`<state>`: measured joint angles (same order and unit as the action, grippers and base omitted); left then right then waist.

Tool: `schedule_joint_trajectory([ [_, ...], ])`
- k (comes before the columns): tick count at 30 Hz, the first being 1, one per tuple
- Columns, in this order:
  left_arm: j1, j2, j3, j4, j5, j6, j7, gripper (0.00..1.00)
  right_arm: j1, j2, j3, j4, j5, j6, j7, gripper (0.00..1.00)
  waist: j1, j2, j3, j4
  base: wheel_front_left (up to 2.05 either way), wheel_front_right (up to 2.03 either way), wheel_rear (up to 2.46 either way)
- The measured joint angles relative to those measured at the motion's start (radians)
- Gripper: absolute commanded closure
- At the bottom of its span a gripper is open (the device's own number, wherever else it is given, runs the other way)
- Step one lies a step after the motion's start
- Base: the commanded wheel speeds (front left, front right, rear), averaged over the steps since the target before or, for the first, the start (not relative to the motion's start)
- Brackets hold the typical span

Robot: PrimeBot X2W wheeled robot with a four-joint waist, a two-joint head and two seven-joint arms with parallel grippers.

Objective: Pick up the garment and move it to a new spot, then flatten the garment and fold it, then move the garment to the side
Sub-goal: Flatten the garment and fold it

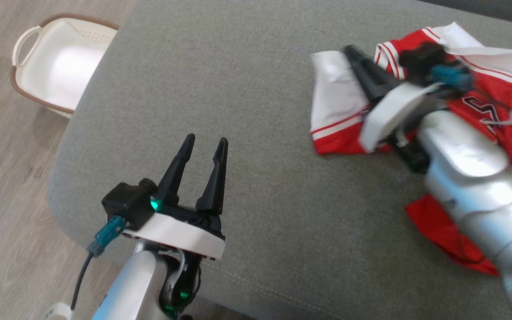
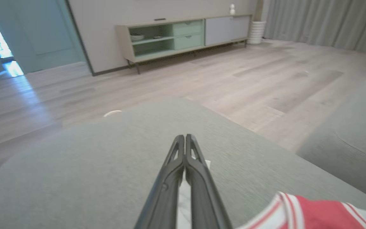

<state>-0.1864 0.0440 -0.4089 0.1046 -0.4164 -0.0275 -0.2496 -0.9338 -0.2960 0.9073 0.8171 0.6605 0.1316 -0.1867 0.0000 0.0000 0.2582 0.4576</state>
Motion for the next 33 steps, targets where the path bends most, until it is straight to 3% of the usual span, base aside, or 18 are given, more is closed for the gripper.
schedule_joint_trajectory([
  [6, 0.019, 0.0, 0.007, 0.003, 0.0, 0.0, 0.0, 0.0, 0.012, 0.085, 0.18, -0.127, 0.055, 0.0, 0.027, 1.0, 0.0, 0.0, -0.033, -0.003, 0.0, 0.0, 0.0],
  [7, 0.025, 0.0, 0.008, 0.004, 0.0, 0.0, 0.0, 0.0, 0.024, 0.091, 0.216, -0.145, 0.07, 0.0, 0.044, 0.16, 0.0, 0.0, -0.039, -0.004, 0.0, 0.0, 0.0],
  [8, 0.031, 0.0, 0.009, 0.006, 0.001, 0.0, 0.0, 0.0, 0.04, 0.093, 0.258, -0.162, 0.08, 0.0, 0.062, 0.0, 0.0, 0.0, -0.045, -0.007, 0.0, 0.0, 0.0],
  [12, 0.048, 0.0, 0.018, 0.016, 0.013, -0.006, 0.0, 0.0, 0.133, 0.085, 0.353, -0.215, 0.125, 0.0, 0.083, 0.0, 0.0, 0.0, -0.069, -0.026, 0.0, 0.0, 0.0],
  [18, 0.067, 0.0, 0.057, 0.024, 0.039, -0.018, 0.0, 0.0, 0.167, 0.035, 0.352, -0.222, 0.134, 0.0, 0.053, 0.0, 0.0, 0.0, -0.112, -0.078, 0.0, 0.0, 0.0],
  [26, 0.102, 0.001, 0.124, 0.026, 0.066, -0.031, 0.0, 0.0, 0.218, 0.002, 0.155, -0.124, 0.115, 0.0, -0.027, 0.0, 0.0, 0.0, -0.172, -0.168, 0.0, 0.0, 0.0],
  [33, 0.109, 0.002, 0.164, 0.014, 0.073, -0.034, 0.0, 0.0, 0.37, -0.015, -0.141, -0.049, 0.015, 0.0, -0.056, 0.0, 0.0, 0.0, -0.221, -0.263, 0.0, 0.0, 0.0],
])
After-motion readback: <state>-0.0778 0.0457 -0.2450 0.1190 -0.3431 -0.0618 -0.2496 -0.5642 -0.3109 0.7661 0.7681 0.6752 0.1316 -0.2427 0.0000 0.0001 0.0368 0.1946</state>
